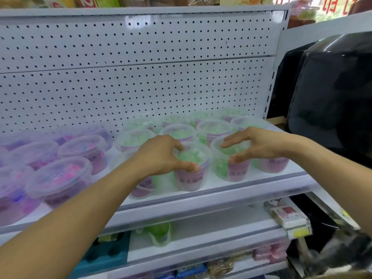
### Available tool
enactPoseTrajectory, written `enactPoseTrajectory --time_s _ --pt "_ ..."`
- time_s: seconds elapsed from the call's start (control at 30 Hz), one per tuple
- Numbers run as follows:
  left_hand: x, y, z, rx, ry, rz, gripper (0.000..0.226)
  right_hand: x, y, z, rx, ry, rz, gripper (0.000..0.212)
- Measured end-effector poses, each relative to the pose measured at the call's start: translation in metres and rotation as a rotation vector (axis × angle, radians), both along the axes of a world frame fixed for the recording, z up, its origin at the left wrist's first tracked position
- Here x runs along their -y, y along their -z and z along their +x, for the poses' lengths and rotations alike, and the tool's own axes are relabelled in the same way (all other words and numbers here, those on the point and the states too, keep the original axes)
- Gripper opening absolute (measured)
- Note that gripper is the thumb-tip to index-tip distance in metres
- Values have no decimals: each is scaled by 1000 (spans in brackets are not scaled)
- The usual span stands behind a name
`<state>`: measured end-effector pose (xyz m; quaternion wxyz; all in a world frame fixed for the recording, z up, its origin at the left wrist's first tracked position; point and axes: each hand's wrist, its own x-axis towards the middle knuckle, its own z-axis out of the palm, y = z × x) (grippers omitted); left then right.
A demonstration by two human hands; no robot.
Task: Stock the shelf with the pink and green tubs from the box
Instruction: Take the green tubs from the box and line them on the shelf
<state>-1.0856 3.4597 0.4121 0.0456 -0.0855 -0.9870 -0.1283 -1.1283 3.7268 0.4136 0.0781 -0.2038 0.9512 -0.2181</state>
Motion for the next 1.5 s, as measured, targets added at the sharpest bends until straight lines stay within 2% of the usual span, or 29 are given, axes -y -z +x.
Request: enactPoseTrajectory --time_s 0.27,0.4,0.5,0.63,0.7,0.8,0.9,1.0,1.1,1.2,1.27,1.37,1.5 --pt "-2 5 5 -4 -2 32 81 2 5 4 -42 18 12 57" --pt "20 0 13 -36 93 288 59 19 4 5 -196 54 -97 52" --pt "54 -11 5 -86 -7 418 54 42 2 -3 -297 30 -197 51" --pt "98 -17 -35 11 -250 516 70 76 -6 -25 -249 -56 -169 54" --pt "109 -20 -55 78 -344 512 72 94 -10 -39 -203 -92 -130 52" --pt "120 -24 -82 135 -356 501 73 120 -13 -66 -160 -82 -79 57" --pt "127 -24 -106 178 -389 423 79 140 -14 -89 -125 -41 -46 64" --pt "128 -18 -125 243 -386 317 92 151 -11 -106 -85 7 12 57" --pt "125 -13 -137 255 -338 298 98 156 -5 -116 -53 10 49 76" --pt "122 -13 -138 266 -316 303 101 157 -2 -120 -69 15 42 81" --pt "124 -14 -135 280 -279 341 97 156 -3 -118 -48 6 35 76" --pt "133 -16 -122 226 -195 367 79 150 -3 -110 -83 -23 -34 58" --pt "149 -14 -90 132 -89 71 64 137 -5 -92 -154 -56 -88 43"
